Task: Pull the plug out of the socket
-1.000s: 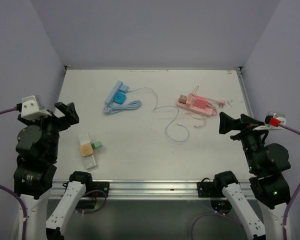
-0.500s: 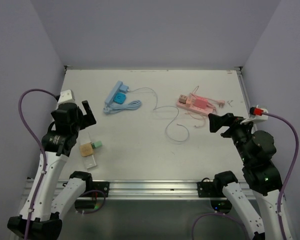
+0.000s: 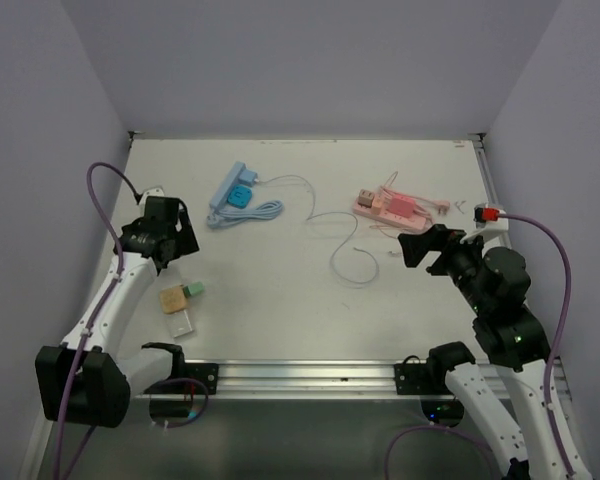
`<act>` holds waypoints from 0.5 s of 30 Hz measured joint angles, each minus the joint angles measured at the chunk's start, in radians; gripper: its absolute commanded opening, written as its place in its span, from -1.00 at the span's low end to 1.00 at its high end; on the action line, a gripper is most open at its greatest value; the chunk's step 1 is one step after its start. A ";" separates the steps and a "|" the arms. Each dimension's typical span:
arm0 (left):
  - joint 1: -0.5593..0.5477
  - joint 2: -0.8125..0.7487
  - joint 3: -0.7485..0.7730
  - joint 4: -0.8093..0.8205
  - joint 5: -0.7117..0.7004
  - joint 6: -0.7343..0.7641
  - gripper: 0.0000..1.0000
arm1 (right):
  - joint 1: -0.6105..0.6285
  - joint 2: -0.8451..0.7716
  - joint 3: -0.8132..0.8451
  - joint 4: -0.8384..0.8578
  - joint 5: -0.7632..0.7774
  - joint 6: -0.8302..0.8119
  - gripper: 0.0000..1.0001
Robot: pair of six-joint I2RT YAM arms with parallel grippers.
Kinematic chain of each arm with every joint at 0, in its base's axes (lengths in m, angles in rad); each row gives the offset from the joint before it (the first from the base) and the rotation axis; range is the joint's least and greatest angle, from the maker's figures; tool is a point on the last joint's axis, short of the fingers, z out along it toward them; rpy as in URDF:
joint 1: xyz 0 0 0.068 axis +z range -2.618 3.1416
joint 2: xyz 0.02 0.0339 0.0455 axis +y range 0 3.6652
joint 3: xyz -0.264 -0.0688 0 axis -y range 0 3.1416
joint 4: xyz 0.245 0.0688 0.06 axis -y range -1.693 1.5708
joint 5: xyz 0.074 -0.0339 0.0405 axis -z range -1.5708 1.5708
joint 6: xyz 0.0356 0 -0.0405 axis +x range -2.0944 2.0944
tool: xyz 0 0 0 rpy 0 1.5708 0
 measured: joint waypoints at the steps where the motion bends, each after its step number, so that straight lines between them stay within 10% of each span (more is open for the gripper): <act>1: 0.002 0.019 -0.010 0.006 0.001 -0.003 0.99 | 0.003 0.000 -0.006 0.002 0.000 0.001 0.98; 15: 0.020 0.128 -0.088 0.077 0.020 -0.033 0.74 | 0.040 -0.040 -0.035 0.003 0.013 -0.003 0.98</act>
